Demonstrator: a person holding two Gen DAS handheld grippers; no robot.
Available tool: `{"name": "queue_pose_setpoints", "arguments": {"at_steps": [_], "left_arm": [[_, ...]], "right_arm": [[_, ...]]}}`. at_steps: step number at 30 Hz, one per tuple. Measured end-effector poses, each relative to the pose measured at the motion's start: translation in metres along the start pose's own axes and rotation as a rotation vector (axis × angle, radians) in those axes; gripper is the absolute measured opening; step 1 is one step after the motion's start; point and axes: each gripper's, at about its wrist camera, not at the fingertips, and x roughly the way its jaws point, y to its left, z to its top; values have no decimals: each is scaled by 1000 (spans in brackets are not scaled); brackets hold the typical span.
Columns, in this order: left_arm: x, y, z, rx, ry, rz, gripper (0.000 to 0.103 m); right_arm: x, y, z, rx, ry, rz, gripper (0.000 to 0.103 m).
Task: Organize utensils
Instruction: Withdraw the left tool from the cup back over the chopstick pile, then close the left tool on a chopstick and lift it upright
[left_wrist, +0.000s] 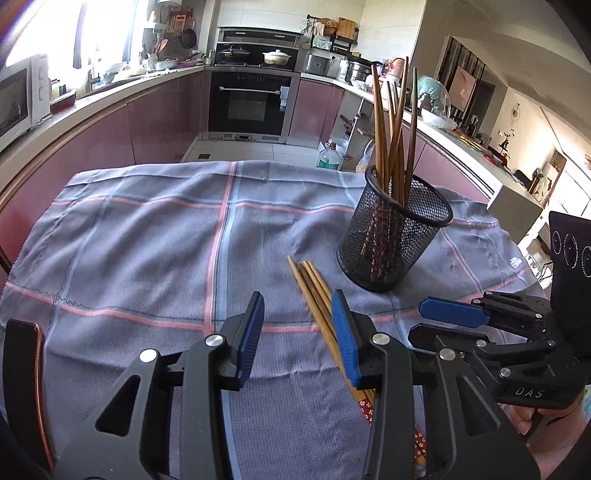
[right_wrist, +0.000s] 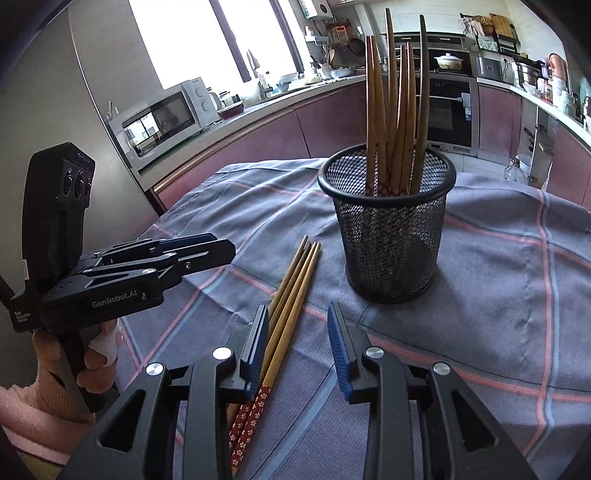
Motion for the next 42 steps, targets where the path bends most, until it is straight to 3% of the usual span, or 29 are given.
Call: {"name": "queue_pose_setpoints", "arguments": {"at_steps": [13, 42], "left_arm": [[23, -1, -26, 16, 91, 2, 37], [37, -14, -34, 52, 130, -15, 41]], "right_arm": [[19, 6, -13, -16, 66, -20, 31], [31, 11, -22, -65, 99, -112, 29]]}}
